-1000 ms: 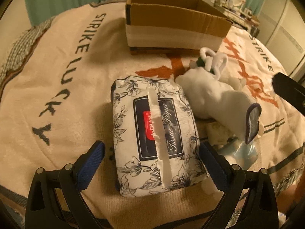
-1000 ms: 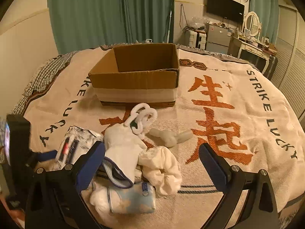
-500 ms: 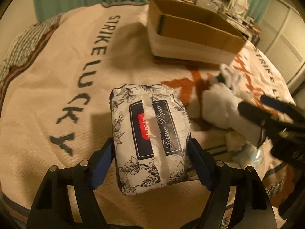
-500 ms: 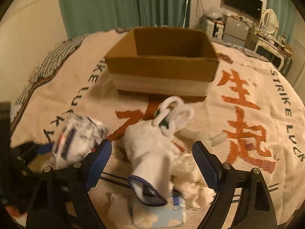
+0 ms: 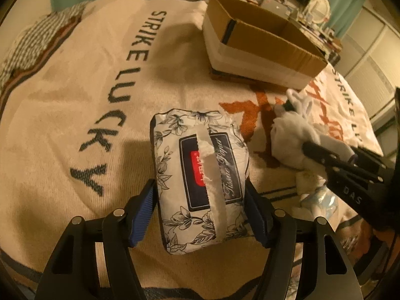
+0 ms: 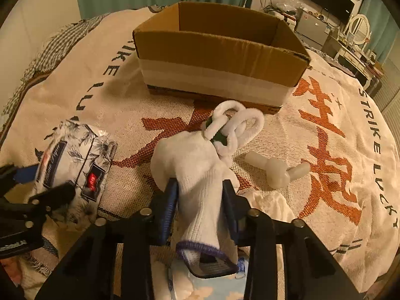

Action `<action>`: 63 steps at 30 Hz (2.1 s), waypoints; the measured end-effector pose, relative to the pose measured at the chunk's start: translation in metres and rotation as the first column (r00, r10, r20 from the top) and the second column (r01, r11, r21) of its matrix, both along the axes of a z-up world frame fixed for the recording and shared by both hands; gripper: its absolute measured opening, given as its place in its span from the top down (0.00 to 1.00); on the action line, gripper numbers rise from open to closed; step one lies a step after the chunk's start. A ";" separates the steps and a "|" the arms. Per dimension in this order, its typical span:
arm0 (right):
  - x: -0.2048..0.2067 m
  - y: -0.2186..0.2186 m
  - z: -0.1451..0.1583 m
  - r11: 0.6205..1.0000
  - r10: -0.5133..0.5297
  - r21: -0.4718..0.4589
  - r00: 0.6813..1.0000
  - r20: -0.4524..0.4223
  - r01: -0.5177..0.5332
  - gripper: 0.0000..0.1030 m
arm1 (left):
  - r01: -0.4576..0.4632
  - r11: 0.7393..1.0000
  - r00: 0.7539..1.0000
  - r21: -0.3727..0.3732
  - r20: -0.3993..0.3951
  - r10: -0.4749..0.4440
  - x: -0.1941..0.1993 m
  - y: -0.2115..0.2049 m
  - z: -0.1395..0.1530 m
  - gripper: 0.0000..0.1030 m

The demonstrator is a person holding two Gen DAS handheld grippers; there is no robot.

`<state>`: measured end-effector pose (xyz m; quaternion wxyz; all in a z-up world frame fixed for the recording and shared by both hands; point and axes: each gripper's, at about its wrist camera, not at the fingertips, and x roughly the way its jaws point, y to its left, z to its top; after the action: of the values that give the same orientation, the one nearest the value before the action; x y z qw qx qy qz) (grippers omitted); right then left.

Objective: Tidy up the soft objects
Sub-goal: 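Grasp the floral tissue pack with the left tool while the right tool grasps the white glove, then carry both items into the cardboard box and open both tools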

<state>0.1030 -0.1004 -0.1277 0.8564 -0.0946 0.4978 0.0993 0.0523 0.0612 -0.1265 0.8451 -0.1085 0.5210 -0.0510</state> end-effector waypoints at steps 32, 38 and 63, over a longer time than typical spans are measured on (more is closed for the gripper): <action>0.040 -0.060 0.191 0.961 -0.059 0.274 0.943 0.329 -0.036 0.72 | 0.072 0.993 0.915 0.093 0.390 -0.103 0.080 -0.058 0.170 0.52; 0.120 -0.063 0.175 0.970 -0.018 0.236 0.944 0.328 -0.063 0.72 | 0.073 0.989 0.918 0.126 0.379 -0.116 0.158 -0.066 0.148 0.52; 0.157 -0.103 0.190 0.962 -0.089 0.274 0.950 0.300 0.004 0.47 | 0.034 0.986 0.941 0.165 0.327 -0.087 0.188 -0.085 0.176 0.38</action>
<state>0.2602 -0.2030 0.0620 0.9308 0.0207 0.3411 0.1298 0.2407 -0.0240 0.0495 0.9249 -0.0154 0.3762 -0.0534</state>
